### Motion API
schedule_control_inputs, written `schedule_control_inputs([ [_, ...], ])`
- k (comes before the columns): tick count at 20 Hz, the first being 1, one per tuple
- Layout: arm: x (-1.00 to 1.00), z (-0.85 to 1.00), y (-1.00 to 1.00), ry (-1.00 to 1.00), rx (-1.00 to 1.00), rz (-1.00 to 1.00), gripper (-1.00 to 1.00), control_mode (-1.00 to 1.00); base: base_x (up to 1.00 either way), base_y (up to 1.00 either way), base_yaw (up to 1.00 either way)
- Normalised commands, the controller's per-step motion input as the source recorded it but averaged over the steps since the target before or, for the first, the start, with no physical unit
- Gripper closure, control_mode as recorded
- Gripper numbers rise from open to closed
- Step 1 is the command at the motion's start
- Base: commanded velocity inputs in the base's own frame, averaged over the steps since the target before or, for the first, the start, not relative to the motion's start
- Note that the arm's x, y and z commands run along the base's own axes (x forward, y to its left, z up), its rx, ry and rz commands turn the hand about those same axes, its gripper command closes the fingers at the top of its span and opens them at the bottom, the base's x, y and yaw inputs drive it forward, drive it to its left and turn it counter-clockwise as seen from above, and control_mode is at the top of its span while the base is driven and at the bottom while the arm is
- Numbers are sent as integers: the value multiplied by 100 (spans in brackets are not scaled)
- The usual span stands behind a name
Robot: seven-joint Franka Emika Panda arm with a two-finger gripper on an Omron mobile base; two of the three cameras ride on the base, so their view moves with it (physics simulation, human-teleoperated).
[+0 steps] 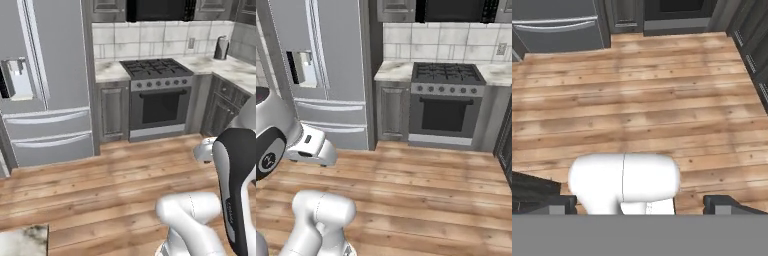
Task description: Move the bowls from the cabinet to the plates on the dining table.
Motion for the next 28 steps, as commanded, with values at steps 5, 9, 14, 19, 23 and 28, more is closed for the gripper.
schedule_control_inputs([
  [5,0,0,0,0,0,0,-100,100,100,16,-20],
  [9,0,0,0,0,0,0,-100,100,100,10,-22],
  [14,0,0,0,0,0,0,-100,100,100,0,-44],
  [19,0,0,0,0,0,0,-100,100,100,9,-58],
  [23,0,0,0,0,0,0,-100,100,100,41,-43],
  [28,0,0,0,0,0,0,-100,100,100,26,-38],
])
